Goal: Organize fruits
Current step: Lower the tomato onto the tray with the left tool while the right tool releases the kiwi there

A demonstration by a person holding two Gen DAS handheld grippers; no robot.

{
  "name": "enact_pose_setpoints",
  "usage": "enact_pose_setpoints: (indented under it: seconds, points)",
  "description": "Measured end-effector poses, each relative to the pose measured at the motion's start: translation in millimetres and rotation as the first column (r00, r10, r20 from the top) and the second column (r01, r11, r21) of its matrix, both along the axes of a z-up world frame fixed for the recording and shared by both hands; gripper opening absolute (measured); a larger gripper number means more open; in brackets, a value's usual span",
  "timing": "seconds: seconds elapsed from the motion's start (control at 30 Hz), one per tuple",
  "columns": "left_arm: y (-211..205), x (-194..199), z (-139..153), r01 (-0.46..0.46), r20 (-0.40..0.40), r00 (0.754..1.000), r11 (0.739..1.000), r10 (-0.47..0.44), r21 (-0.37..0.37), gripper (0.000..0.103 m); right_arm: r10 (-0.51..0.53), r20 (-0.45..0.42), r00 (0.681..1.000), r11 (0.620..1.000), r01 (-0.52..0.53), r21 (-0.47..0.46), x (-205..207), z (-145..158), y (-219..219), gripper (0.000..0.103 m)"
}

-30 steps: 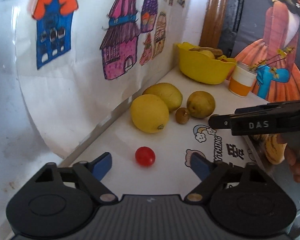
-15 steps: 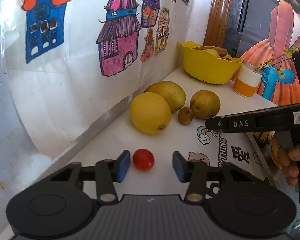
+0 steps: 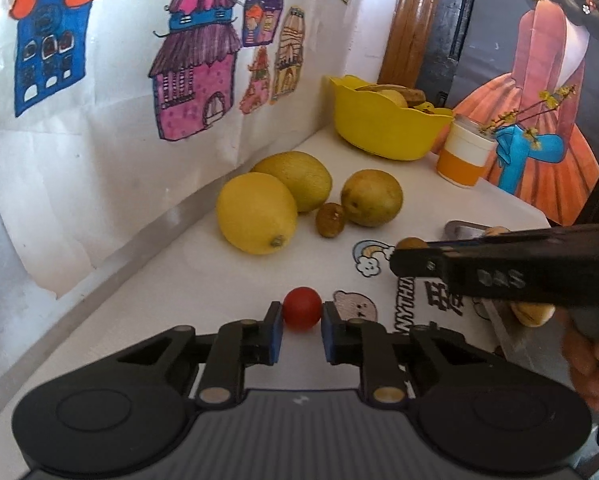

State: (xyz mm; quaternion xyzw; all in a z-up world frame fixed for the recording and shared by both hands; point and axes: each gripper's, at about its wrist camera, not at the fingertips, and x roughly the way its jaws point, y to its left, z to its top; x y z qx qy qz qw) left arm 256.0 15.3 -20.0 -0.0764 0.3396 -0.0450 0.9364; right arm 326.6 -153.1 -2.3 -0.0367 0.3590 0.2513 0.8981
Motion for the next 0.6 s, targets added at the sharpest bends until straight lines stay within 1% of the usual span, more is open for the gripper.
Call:
enact_pose_setpoints:
  seconds: [0.17, 0.23, 0.4, 0.53, 0.6]
  points:
    - [-12.5, -10.3, 4.4, 0.033, 0.014, 0.999, 0.999, -0.033, -0.014, 0.022, 0.014, 0.046, 0.999, 1.0, -0.015, 0.027, -38.3, 13.6, -20.1, 0.028]
    - [-21.1, -16.3, 7.8, 0.053, 0.022, 0.998, 0.998, -0.052, -0.021, 0.022, 0.002, 0.062, 0.998, 0.999, -0.004, 0.039, -53.2, 18.0, -31.7, 0.028]
    - [-52.4, -28.1, 19.3, 0.116, 0.045, 0.992, 0.993, -0.115, -0.032, 0.022, -0.067, 0.079, 0.995, 0.994, 0.06, 0.09, -86.8, 29.4, -72.5, 0.028]
    - [-83.0, -35.6, 24.5, 0.178, 0.057, 0.983, 0.983, -0.175, -0.041, 0.022, -0.127, 0.118, 0.985, 0.99, 0.118, 0.076, -108.9, 32.4, -104.1, 0.028]
    - [-99.0, -37.8, 23.8, 0.204, 0.066, 0.977, 0.978, -0.201, -0.049, 0.022, -0.157, 0.116, 0.981, 0.986, 0.148, 0.079, -115.4, 30.3, -121.5, 0.028]
